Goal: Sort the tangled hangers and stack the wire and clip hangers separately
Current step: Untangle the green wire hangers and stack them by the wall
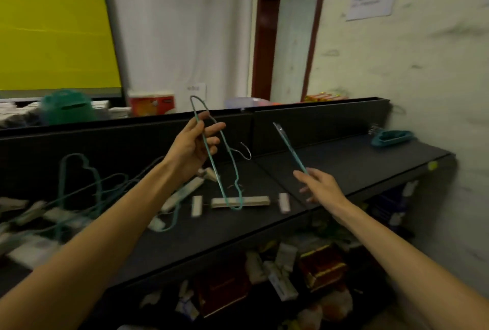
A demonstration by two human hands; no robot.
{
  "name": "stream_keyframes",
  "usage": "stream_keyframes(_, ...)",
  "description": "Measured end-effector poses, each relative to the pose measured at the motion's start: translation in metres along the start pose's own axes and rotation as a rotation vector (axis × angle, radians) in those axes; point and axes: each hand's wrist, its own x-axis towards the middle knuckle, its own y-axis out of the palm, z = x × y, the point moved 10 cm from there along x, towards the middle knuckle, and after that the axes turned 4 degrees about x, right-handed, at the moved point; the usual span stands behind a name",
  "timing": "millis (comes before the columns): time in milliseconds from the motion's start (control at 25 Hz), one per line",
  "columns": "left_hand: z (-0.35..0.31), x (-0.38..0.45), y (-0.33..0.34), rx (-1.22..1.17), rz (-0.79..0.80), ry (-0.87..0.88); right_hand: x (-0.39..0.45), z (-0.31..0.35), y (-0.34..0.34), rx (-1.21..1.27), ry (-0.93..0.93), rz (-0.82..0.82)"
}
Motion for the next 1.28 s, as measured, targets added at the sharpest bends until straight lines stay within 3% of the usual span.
stream_keyframes(160,0.062,0.057,0.136,-0.029,0.137,0.028,0.029,-0.033,-0.124,0.027,0.094,0.058)
stream_keyframes(320,0.119,0.111,0.247,0.033,0.137,-0.003,0.042,-0.046,-0.235,-0.042,0.091,0.105)
stream_keyframes(560,0.186,0.196,0.356,0.446,0.096,0.081,0.093,-0.076,-0.38,-0.274,-0.047,-0.021)
stream_keyframes(680,0.228,0.24,0.397,0.637,0.097,0.216,0.135,-0.091,-0.429,-0.348,-0.1,-0.023)
stream_keyframes(800,0.276,0.293,0.429,0.641,0.106,0.257,0.197,-0.089,-0.47,-0.476,-0.196,0.004)
stream_keyframes(920,0.302,0.355,0.451,0.746,0.06,0.337,0.269,-0.077,-0.501,-0.767,-0.287,0.088)
stream_keyframes(1200,0.331,0.437,0.434,0.927,-0.362,0.31,0.408,-0.069,-0.538,-1.038,-0.636,0.176)
stream_keyframes(1280,0.35,0.455,0.439,0.968,-0.398,0.269,0.458,-0.075,-0.541,-1.087,-0.72,0.199)
